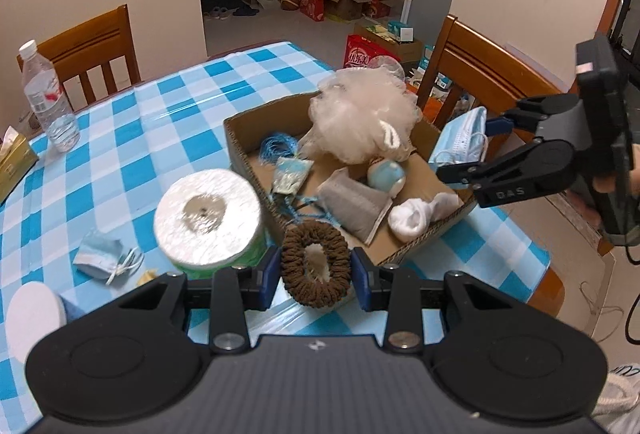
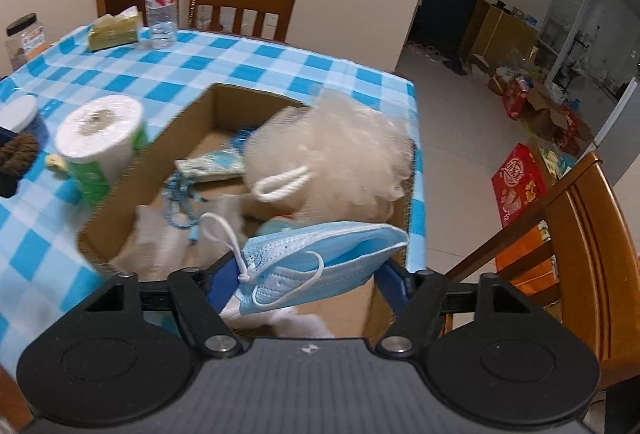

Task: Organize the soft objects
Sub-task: 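Carry hair tie and mask into the box, open right tool then left tool, then move both open tools back over the table items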

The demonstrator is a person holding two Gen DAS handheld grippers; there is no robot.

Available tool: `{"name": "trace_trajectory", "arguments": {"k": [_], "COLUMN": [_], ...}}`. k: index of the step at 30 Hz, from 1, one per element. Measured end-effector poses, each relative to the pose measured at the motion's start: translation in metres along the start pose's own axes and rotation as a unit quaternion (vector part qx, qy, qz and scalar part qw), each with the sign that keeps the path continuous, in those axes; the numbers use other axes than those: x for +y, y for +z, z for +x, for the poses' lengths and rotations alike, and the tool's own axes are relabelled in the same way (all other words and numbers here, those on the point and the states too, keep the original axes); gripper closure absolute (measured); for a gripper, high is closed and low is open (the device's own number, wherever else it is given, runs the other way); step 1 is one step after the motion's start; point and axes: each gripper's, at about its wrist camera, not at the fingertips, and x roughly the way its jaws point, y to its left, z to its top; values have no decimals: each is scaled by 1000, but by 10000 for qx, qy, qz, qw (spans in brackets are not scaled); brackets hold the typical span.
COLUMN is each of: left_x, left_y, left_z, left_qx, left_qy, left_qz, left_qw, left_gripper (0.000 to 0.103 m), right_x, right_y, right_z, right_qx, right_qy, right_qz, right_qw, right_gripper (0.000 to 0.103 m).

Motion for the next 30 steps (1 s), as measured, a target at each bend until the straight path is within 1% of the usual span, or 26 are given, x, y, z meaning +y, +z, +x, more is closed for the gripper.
{"name": "trace_trajectory", "arguments": {"k": [2, 3, 4, 6, 10, 12, 18, 20, 21, 23, 24, 26, 28, 30], "left_x": [-4, -6, -8, -12, -19, -22, -31, -33, -34, -37, -38, -40, -41, -40], "left_y": [4, 6, 8, 12, 19, 23, 36, 40, 40, 40, 39, 36, 33, 31], "left_z": [5, 8, 10, 15, 24, 30, 48, 54, 57, 63, 65, 66, 68, 68], "left_qx": [-5, -4, -6, -7, 0, 0, -70, -93, -106, -109, -146, -276, -238, -219], "left_qy": [4, 3, -4, 1, -14, -43, -171, -264, -311, -280, -233, -155, -72, 86], "left_qz": [1, 4, 10, 43, 112, 154, 250, 196, 161, 147, 171, 230, 260, 208], "left_qw": [10000, 10000, 10000, 10000, 9999, 9999, 9995, 9994, 9993, 9994, 9995, 9992, 9994, 9995], "left_gripper": [67, 67, 67, 67, 67, 67, 66, 59, 53, 14, 10, 9, 9, 6], "right_x": [-6, -8, -9, -10, -10, -9, -5, -5, -5, -4, -4, -2, 0, 3], "right_y": [0, 0, -1, -4, -8, -9, -14, -15, -15, -16, -16, -17, -17, -16], "right_z": [9, 12, 12, 12, 7, 3, -13, -16, -17, -19, -20, -19, -19, -18], "right_qx": [55, 73, 47, -21, -16, -11, -103, -113, -121, -113, -117, -105, -79, -57], "right_qy": [13, 22, 60, 131, 187, 267, 321, 343, 345, 362, 378, 389, 400, 427], "right_qz": [50, 73, 92, 125, 149, 184, 166, 176, 189, 216, 232, 258, 270, 290], "right_qw": [10000, 9999, 9999, 9998, 9997, 9995, 9993, 9992, 9992, 9990, 9990, 9989, 9988, 9987], "right_gripper": [11, 7, 1, 0, 0, 0, 0, 0, 0, 0, 0, 0, 0, 0]}}
